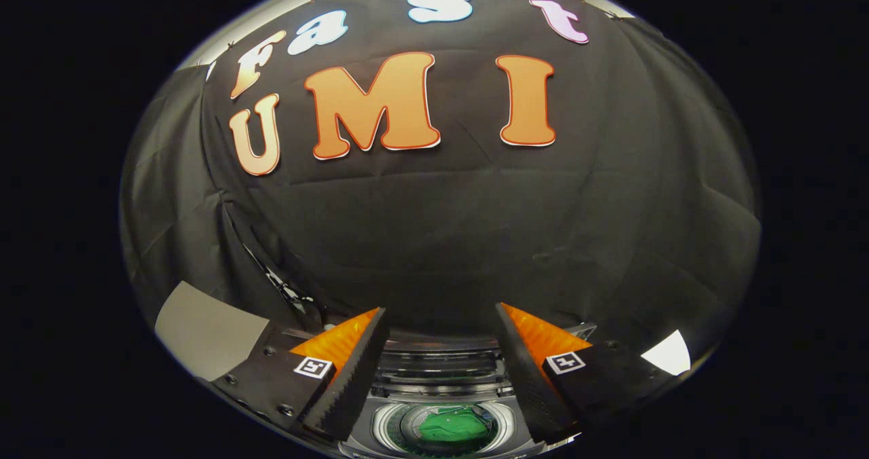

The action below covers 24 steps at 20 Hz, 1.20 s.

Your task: Put the clothes into the washing machine and then close the washing machine lid.

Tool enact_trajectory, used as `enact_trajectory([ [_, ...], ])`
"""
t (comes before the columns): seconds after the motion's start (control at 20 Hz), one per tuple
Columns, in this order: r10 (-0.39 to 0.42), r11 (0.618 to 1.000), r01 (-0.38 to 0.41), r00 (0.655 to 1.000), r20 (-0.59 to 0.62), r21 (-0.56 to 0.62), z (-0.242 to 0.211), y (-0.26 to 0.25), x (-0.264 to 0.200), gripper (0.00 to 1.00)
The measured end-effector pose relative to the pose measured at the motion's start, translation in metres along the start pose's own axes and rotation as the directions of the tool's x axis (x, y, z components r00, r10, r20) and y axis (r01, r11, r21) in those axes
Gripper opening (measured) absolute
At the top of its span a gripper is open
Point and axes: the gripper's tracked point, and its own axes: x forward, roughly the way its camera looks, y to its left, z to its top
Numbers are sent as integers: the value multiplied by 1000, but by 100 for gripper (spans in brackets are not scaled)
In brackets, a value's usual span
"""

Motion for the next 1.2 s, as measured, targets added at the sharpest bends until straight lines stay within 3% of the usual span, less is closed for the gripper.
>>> enact_trajectory([
  [0.55, -10, 1000, 8, 994, -109, -14, -42, 12, 40, 99],
  [1.2, -5, 1000, 4, 999, -33, -18, -54, 13, 10, 98],
])
